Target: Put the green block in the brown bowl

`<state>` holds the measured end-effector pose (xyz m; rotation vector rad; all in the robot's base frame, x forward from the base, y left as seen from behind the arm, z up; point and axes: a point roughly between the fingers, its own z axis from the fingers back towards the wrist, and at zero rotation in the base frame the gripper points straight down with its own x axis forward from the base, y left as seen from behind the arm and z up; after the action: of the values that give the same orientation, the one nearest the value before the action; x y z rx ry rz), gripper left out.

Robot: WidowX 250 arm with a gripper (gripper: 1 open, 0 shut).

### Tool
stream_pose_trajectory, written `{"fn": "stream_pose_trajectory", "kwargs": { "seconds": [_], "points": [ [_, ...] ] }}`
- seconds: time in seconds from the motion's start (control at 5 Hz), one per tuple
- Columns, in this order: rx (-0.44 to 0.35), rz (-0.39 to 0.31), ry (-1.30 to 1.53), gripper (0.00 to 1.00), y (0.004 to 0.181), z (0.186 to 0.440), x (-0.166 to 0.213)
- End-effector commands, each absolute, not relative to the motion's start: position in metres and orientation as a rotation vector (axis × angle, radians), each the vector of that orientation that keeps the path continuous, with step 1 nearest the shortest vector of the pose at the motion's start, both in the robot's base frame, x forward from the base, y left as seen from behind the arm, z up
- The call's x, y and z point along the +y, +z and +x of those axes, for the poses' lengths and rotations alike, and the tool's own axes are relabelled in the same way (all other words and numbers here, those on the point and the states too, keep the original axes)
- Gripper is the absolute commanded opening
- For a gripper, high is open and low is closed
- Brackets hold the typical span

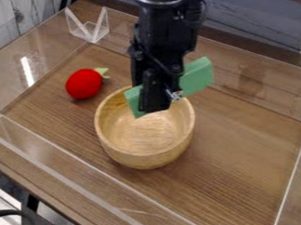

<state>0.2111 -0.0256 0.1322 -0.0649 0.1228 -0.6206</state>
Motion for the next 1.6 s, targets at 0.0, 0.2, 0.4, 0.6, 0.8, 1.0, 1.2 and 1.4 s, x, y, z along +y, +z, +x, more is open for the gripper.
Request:
{"fn": "stream_pose_trajectory", "kwargs": {
  "seconds": [0.0,0.2,0.4,0.6,0.8,1.0,1.2,1.4],
  "points": [
    [0.062,-0.066,-0.548,1.0,0.143,0.227,-0.024],
    [0.051,-0.072,-0.559,1.0,0.145,0.23,-0.022],
    [0.026,-0.063,-0.561,1.0,0.147,0.232,-0.017],
    [-0.008,-0.054,-0.513,1.0,0.152,0.238,-0.013],
    [-0.073,-0.043,-0.456,1.0,0.162,0.246,-0.012],
    [-0.151,-0.037,-0.395,1.0,0.172,0.254,-0.009],
    [-0.222,-0.038,-0.39,1.0,0.18,0.256,0.0],
    [-0.265,-0.055,-0.42,1.0,0.177,0.25,-0.002]
  ]
}}
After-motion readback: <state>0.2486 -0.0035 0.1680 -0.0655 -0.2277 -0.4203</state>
